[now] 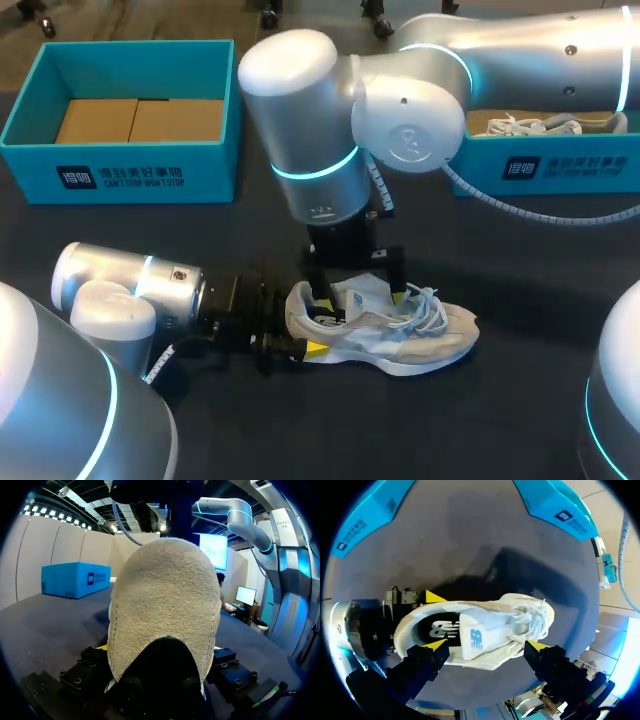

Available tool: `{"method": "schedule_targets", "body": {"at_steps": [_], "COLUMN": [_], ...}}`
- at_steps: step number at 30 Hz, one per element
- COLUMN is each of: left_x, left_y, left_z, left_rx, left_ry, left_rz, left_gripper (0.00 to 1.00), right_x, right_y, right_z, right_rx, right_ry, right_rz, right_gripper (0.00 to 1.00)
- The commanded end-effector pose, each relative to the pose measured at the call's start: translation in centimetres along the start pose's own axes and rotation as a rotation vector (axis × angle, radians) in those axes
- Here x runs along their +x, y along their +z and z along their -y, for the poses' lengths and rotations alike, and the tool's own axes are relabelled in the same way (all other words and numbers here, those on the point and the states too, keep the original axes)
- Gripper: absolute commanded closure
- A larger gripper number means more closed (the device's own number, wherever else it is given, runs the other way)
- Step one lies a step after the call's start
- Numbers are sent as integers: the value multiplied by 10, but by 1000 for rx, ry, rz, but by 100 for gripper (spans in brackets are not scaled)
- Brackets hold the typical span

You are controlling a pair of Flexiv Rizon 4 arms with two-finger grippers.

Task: Take the shoe out of the shoebox, open the shoe tongue, remove and reinsert the insole, then place the shoe into the shoebox

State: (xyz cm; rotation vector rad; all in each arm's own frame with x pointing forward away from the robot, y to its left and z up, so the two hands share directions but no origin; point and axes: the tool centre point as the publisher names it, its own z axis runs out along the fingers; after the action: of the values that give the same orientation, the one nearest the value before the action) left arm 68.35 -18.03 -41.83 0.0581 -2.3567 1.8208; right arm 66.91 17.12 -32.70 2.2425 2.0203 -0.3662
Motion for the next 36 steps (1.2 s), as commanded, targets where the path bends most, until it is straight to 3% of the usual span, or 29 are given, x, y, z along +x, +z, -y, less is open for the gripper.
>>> {"method": "schedule_targets", "body": {"at_steps": [1, 11, 18, 29, 36], "left_x": [0, 0, 0, 0, 0], "left_y": [0, 0, 0, 0, 0], "left_z": [0, 0, 0, 0, 0], "left_rx": [-3, -3, -3, -3, -3], "left_ry": [0, 0, 0, 0, 0], "left_rz": [1, 1, 1, 1, 1], "left_gripper": [100, 100, 100, 100, 100], "right_x": [6, 3, -9, -33, -43], "right_y": [4, 18, 27, 31, 24], "right_z": [6, -2, -6, -14, -15], "right_rx": [-84, -107, -124, -146, -113], "right_ry": [241, 218, 223, 244, 270], "right_rz": [32, 71, 63, -8, -60], "right_gripper": [0, 0, 0, 0, 0]}}
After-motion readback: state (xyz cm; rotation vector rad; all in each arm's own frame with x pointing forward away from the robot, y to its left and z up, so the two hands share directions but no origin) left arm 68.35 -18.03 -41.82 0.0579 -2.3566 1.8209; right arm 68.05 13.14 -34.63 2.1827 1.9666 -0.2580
